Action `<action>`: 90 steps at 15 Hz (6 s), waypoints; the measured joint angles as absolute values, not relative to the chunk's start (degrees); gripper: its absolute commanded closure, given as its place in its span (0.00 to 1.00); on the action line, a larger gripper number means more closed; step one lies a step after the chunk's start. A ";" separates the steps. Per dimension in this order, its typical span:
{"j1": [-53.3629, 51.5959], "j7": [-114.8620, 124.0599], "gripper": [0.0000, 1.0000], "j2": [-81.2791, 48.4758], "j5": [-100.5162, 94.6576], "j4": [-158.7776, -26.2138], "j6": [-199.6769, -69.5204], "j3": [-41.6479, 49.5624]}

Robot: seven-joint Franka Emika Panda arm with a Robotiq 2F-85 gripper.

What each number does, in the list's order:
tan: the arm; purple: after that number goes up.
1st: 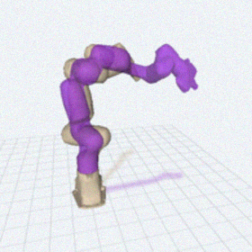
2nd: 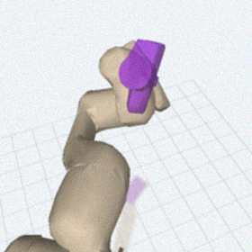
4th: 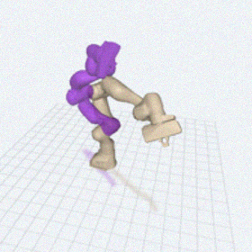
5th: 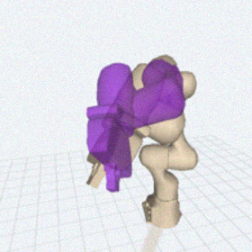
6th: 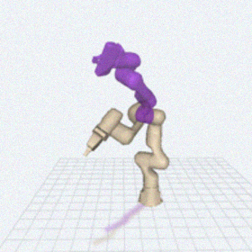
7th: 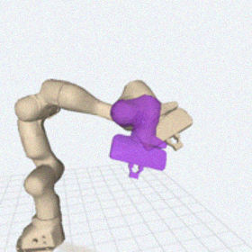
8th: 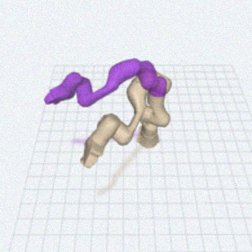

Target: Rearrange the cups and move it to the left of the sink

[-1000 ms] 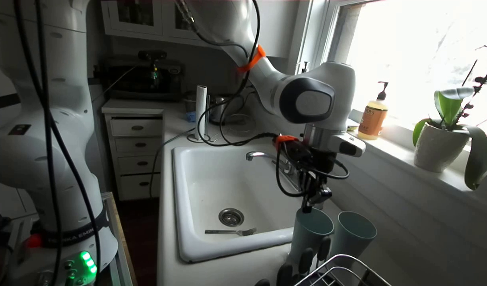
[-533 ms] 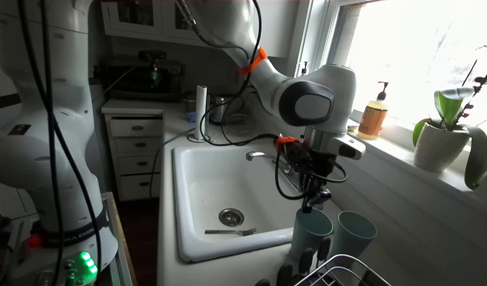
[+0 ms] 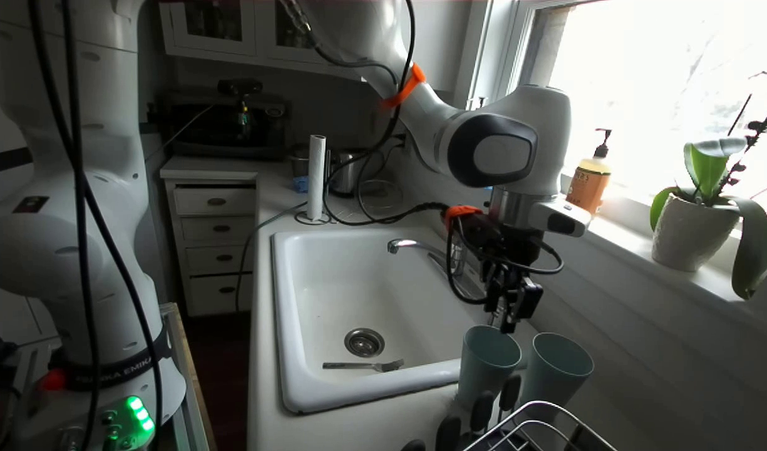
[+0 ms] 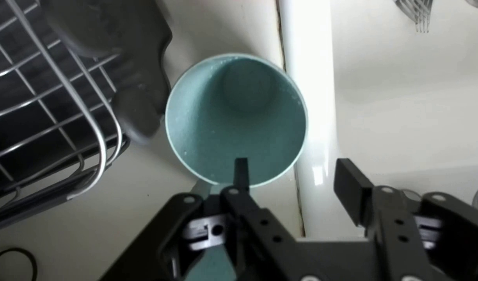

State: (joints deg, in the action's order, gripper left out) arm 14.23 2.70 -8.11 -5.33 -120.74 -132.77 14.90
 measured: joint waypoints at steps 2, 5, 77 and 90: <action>14.38 2.56 0.00 -7.61 -5.32 -119.16 -133.00 15.23; 14.98 2.18 0.00 -7.46 -5.12 -116.58 -133.02 15.50; 13.34 -14.10 0.79 -3.76 -9.45 -112.29 -110.94 13.25; 13.82 -12.94 0.00 -8.33 -10.17 -112.26 -111.32 13.55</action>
